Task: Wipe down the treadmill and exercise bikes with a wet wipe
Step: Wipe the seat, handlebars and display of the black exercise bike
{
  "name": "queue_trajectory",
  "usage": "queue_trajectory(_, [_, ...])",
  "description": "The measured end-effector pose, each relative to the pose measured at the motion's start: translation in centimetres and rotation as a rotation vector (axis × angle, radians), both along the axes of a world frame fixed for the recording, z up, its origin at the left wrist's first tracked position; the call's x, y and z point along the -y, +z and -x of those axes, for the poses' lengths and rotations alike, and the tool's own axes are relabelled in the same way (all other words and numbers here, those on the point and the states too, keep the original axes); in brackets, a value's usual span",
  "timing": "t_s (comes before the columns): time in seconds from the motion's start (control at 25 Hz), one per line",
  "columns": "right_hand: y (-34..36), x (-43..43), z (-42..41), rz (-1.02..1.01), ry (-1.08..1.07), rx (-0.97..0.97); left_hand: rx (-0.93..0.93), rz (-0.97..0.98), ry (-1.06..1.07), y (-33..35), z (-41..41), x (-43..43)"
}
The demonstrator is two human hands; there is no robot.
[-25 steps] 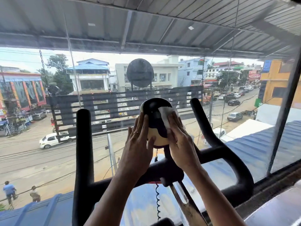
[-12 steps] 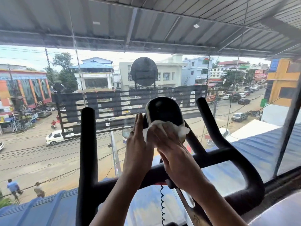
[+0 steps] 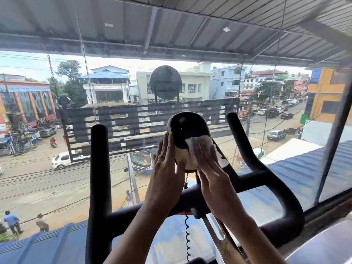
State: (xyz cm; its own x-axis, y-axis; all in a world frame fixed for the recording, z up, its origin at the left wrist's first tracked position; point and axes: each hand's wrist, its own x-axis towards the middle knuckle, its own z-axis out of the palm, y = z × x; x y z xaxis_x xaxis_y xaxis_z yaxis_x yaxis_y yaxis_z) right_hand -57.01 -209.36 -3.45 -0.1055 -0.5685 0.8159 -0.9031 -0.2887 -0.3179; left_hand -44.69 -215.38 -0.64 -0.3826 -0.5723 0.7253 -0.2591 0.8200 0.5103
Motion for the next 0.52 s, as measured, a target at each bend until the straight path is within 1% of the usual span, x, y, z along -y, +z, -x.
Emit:
queue_trajectory(0.08, [1.9, 1.0, -0.6, -0.019, 0.051, -0.143, -0.020, -0.008, -0.020, 0.0, 0.0, 0.0])
queue_trajectory(0.12, [3.2, 1.8, -0.5, -0.039, 0.065, -0.183, -0.024, -0.017, -0.032, 0.0, 0.0, 0.0])
queue_trajectory(0.2, [6.5, 3.6, 0.1, -0.077, 0.073, -0.158, -0.031, -0.029, -0.038, 0.1, 0.0, 0.1])
queue_trajectory(0.32, [9.5, 5.9, 1.3, -0.064, -0.013, -0.013, -0.028, -0.015, -0.015, -0.1, -0.1, 0.2])
queue_trajectory(0.36, [9.5, 5.9, 1.7, -0.047, -0.050, 0.067, -0.022, -0.010, -0.014, -0.1, -0.1, 0.1])
queue_trajectory(0.48, [8.1, 4.2, 2.5, -0.101, -0.126, 0.376, -0.006, -0.028, -0.007, -0.1, -0.1, 0.0])
queue_trajectory(0.52, [7.3, 3.4, 2.6, -0.084, -0.119, 0.423, -0.003, -0.035, -0.006, 0.0, 0.0, 0.1])
